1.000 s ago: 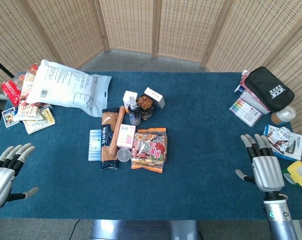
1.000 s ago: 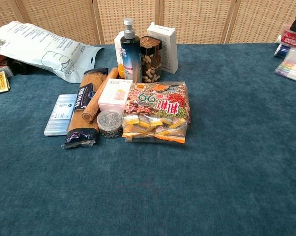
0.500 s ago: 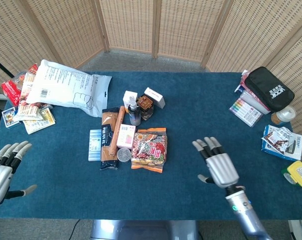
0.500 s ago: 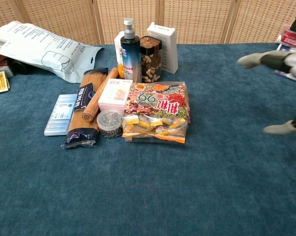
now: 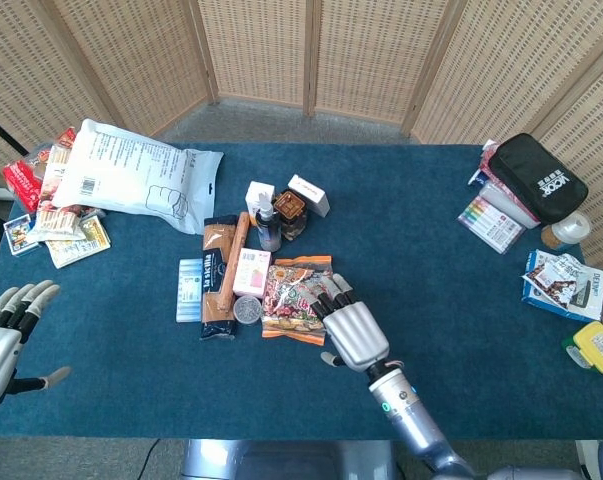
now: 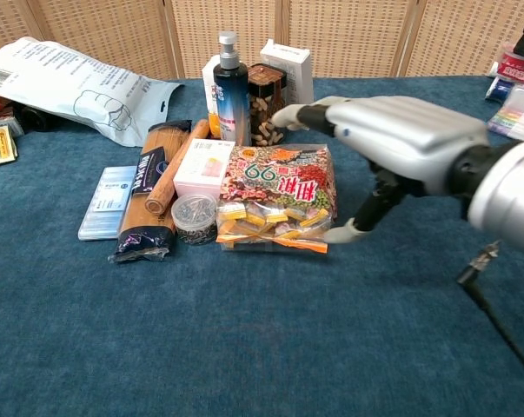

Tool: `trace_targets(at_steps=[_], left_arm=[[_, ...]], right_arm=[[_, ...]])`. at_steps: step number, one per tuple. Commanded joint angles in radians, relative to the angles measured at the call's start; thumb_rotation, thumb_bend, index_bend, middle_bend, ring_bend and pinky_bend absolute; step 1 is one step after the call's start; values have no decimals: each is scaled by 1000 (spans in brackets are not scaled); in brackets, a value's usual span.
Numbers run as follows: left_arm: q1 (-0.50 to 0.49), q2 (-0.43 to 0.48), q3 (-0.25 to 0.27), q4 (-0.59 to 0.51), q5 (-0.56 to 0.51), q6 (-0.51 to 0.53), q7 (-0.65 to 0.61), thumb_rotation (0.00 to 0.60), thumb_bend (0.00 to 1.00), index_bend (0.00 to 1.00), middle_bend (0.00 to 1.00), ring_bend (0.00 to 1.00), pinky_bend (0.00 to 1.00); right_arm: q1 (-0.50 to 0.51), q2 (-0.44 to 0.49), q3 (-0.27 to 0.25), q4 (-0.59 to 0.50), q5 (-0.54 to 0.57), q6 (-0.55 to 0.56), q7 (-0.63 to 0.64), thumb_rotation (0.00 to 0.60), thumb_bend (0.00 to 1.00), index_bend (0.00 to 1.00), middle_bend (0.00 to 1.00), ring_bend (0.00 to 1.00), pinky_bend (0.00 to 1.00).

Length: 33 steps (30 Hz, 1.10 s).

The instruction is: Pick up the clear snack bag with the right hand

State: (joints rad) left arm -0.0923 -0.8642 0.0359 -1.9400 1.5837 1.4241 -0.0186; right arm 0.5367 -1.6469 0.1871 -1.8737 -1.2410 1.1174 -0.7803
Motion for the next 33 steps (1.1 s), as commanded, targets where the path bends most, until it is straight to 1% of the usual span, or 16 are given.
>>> trace_targets(at_steps=[1,4,7,12,22,27,33], left_arm=[[0,-1,0,-1,-1,0,2,600,5,0,0,0,0],[0,-1,-1,-2,-1,0,4,600,5,0,0,0,0],[0,0,1,-2,-1,-1,2,600,6,0,0,0,0],[1,3,-2,2,-4,4,-7,600,6,0,0,0,0],[-3,3,-6,7,-15,-3,-14,600,6,0,0,0,0],[-5,3,-9,9,-23,-8,-17,600,6,0,0,0,0],[-6,3,-10,10,-27,-10,-19,600,5,0,0,0,0]], right_arm=[[27,-48,9,13,42,3,-44,600,0,0,0,0,0],[53,-91,19,32,82,1,-68,600,0,0,0,0,0],[82,-125,35,77,107,-9,-65,600,0,0,0,0,0],[120,-152,63,155,158,-26,-44,600,0,0,0,0,0],[185,-205,91,280,255,-52,-28,600,0,0,0,0,0],[213,-228,85,354,277,-84,6,600,0,0,0,0,0],[219,-247,65,421,239,-100,103,600,0,0,0,0,0]])
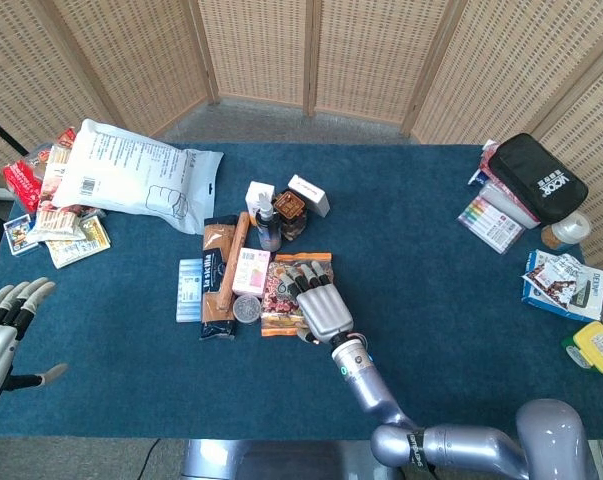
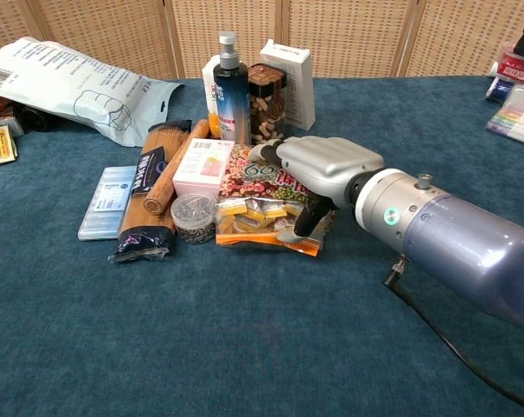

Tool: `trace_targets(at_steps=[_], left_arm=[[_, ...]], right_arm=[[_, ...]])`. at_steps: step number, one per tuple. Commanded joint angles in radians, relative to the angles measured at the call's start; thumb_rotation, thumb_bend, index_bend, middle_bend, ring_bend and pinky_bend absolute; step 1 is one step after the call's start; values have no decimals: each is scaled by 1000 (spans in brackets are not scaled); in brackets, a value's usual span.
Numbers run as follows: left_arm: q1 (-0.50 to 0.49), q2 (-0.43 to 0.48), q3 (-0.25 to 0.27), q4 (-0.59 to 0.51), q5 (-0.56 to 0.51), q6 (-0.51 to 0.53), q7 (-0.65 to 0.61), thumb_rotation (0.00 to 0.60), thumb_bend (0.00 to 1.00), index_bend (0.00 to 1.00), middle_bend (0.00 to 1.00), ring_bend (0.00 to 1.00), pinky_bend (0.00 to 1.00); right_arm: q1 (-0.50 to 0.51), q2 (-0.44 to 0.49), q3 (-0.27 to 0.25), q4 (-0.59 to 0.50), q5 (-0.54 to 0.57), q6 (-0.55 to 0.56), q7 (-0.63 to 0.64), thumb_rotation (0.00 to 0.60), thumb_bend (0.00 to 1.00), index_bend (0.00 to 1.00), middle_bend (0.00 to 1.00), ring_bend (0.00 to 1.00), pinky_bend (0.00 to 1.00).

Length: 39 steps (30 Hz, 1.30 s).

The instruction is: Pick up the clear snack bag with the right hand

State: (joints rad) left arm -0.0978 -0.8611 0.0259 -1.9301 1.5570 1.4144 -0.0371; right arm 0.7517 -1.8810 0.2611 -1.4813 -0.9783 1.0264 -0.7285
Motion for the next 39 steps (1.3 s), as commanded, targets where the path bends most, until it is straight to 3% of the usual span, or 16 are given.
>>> trace_targets(at_steps=[1,3,5,7,10,13,20,30,39], left_arm=[[0,0,0,-1,0,-1,-1,600,5,0,0,0,0],[0,1,0,-2,0,-1,-2,600,5,0,0,0,0],[0,1,1,-2,1,-1,-2,600,5,0,0,0,0],[-1,1,1,-3,0,-3,-1,600,5,0,0,0,0],[-1,0,1,-3,-3,-5,2,600,6,0,0,0,0],[-2,-2,0,-2,-5,-7,5,600,5,0,0,0,0],[-4,-5,-1,-2,-10,-12,9,600,5,0,0,0,0],[-4,-6,3,-4,-2,-13,12,600,5,0,0,0,0],[-1,-4,5,-9,6,-5,13,600,7,0,0,0,0]], right_arm=[[3,-18,-11,43,-42,-2,72,600,0,0,0,0,0],[1,-37,-19,87,-96,18,127,600,3,0,0,2,60],[-2,-49,-29,122,-137,24,183,600,27,25,82,95,230],[-5,-61,-41,159,-181,31,246,600,71,178,313,336,455],[-12,-82,-52,210,-235,52,326,600,129,412,574,596,691],[-17,-94,-59,242,-269,66,379,600,185,491,681,725,809],[-30,-77,-60,225,-315,98,422,600,251,517,739,800,878],[-67,44,-37,24,-370,192,359,600,273,527,748,805,878],[-72,141,12,-72,-381,218,333,600,276,528,748,805,878]])
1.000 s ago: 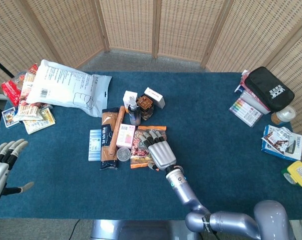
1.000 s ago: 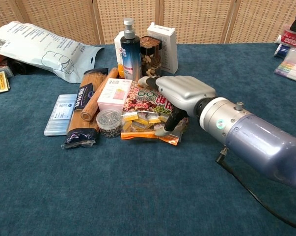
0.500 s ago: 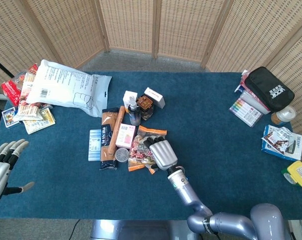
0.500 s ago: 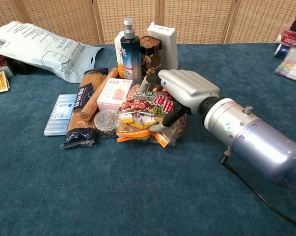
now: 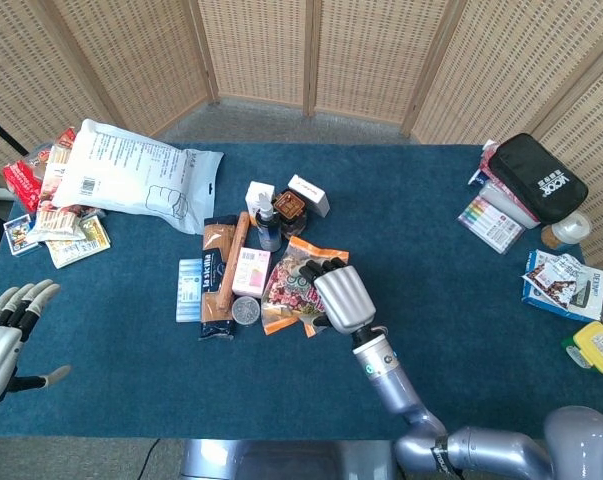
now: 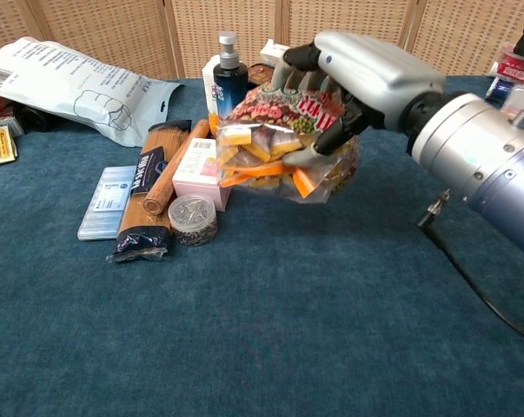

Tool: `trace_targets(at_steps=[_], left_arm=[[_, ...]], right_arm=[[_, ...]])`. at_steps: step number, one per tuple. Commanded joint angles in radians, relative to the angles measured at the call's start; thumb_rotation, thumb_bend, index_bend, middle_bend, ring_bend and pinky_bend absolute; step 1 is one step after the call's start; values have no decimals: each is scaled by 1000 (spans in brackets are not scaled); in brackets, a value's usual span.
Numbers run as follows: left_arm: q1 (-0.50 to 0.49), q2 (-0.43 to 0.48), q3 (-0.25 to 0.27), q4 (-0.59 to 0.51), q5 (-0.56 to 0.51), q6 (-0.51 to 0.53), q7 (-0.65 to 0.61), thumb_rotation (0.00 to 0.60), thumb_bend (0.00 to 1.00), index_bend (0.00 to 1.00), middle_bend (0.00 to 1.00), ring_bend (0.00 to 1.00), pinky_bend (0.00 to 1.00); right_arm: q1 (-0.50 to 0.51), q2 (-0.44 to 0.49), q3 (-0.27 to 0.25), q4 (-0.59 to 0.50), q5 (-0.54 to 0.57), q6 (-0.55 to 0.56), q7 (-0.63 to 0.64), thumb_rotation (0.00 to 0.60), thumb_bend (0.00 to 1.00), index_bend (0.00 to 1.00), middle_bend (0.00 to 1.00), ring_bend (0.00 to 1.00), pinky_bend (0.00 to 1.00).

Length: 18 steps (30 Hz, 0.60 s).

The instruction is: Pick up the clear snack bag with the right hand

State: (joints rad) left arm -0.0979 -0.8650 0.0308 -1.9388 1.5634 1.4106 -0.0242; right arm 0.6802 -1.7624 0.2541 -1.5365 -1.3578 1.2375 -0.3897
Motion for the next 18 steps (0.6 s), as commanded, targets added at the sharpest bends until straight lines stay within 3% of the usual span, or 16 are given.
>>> trace_targets(at_steps=[1,18], left_arm=[[-1,0,0,0,0,-2,0,600,6,0,0,0,0],[-5,-2,2,2,1,-11,-1,600,5,0,0,0,0]], right_arm=[[1,32,27,-24,1,7,-8,600,276,528,749,805,878],[45,180,144,-238,46,24,-176,600,270,534,749,805,879]])
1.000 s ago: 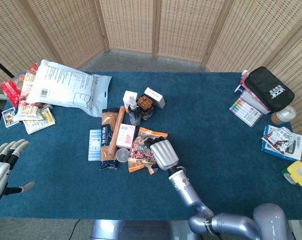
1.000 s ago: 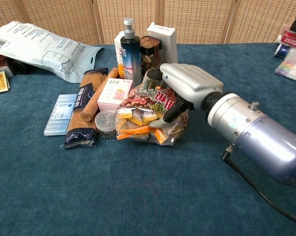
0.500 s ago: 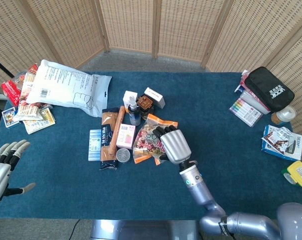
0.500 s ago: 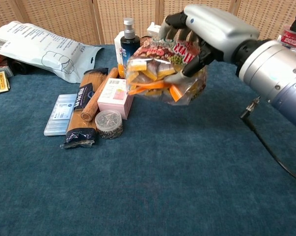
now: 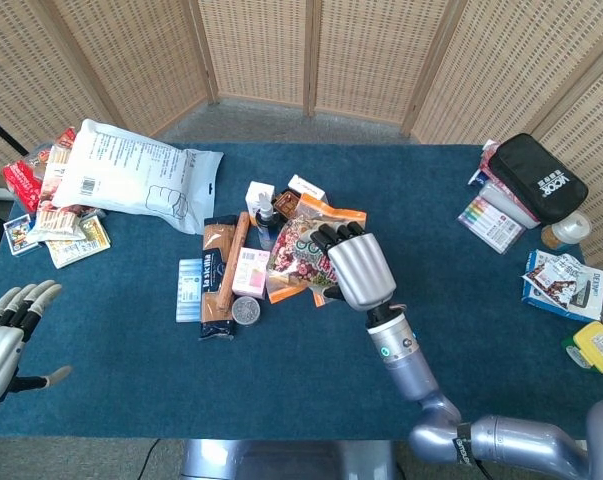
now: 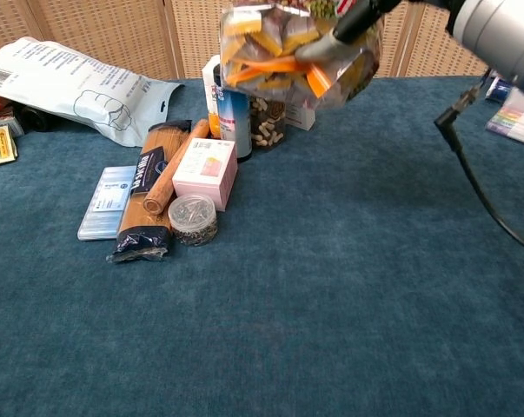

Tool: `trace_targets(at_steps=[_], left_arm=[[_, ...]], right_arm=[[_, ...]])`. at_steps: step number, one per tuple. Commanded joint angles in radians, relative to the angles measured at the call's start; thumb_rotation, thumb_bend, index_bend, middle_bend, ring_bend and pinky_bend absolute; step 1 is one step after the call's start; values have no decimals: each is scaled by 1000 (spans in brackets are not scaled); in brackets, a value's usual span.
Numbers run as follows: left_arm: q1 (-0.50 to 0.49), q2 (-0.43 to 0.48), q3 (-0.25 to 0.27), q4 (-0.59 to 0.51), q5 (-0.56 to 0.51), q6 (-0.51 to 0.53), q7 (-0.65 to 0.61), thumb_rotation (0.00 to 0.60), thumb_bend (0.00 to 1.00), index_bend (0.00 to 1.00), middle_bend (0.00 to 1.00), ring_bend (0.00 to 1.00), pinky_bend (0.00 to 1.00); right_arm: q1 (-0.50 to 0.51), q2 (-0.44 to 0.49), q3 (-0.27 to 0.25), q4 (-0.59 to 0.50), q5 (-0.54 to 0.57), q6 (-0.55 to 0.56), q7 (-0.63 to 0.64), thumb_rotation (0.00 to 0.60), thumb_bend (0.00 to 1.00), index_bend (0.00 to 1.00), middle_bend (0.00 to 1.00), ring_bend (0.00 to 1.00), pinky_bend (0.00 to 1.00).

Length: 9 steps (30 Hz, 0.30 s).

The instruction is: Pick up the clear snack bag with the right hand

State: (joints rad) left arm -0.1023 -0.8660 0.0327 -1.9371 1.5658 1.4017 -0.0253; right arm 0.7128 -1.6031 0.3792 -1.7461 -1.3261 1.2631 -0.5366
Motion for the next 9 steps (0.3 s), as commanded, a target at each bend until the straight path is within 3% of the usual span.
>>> trace_targets(at_steps=[1,9], left_arm=[[-1,-1,0,1,-2,-3,1,600,6,0,0,0,0],[-5,-4,1,1,-5,-11,6,600,6,0,0,0,0]], right_arm=[[18,27,26,-39,19,-2,-39,600,269,534,748,805,879],[50,57,58,-107,60,3,-108,600,266,535,748,805,878]])
